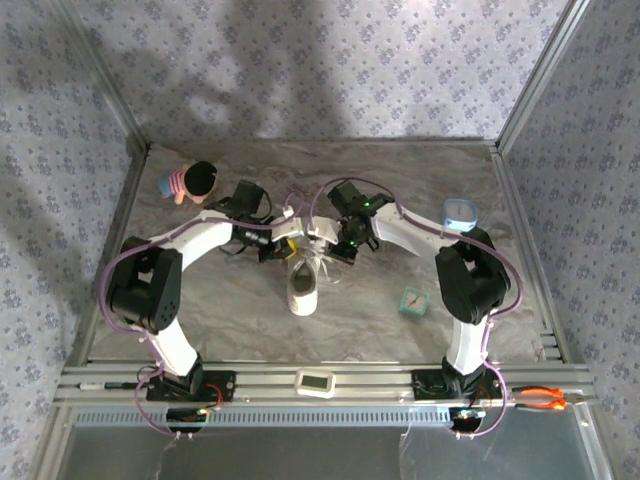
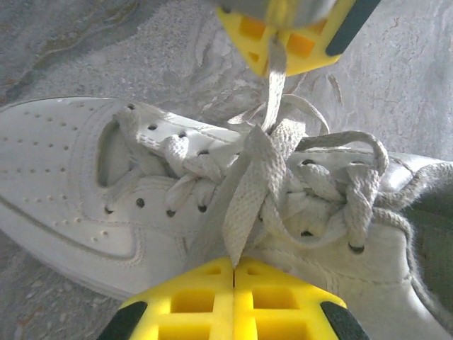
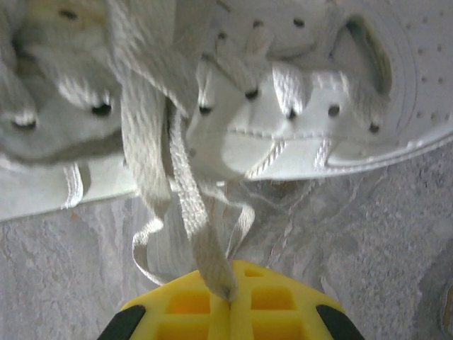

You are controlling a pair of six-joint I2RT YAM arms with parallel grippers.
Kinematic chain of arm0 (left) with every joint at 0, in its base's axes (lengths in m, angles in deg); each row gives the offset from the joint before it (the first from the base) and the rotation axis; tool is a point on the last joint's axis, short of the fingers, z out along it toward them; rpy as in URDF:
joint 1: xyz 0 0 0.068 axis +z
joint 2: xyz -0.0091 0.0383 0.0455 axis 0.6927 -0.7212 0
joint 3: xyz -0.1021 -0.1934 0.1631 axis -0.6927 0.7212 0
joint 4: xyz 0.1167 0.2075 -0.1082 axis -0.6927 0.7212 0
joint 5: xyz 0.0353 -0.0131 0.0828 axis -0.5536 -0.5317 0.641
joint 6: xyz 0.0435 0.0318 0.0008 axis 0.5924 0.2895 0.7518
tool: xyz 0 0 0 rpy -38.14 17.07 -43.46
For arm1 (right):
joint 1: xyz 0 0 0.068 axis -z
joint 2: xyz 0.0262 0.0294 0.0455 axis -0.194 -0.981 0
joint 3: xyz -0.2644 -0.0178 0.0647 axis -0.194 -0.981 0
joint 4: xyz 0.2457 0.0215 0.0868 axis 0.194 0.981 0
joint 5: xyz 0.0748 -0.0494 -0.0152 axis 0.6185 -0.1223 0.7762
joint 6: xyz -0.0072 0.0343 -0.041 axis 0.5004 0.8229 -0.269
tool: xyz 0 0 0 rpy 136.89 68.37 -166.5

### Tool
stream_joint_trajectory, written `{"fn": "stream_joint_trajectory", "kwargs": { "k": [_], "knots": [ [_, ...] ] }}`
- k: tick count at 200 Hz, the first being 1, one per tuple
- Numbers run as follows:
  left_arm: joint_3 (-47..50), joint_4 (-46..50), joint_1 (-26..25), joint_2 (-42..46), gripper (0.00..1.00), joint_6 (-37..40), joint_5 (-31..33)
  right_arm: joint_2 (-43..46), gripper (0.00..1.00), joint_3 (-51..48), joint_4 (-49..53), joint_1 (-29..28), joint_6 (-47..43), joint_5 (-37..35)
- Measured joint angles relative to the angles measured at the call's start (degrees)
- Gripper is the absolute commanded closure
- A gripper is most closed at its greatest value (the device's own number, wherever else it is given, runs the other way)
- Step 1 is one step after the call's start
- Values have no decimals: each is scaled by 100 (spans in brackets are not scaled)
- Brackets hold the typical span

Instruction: Tie the shoes

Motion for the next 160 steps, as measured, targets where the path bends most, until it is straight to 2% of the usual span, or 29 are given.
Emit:
{"fn": "stream_joint_trajectory", "kwargs": {
  "k": [73,160],
  "knots": [
    [391,127,291,763,100,-11,162,404,100,-352,44,243,175,-37],
    [522,299,267,813,100,-13,240,404,99,-396,66,337,452,-39]
  ]
}}
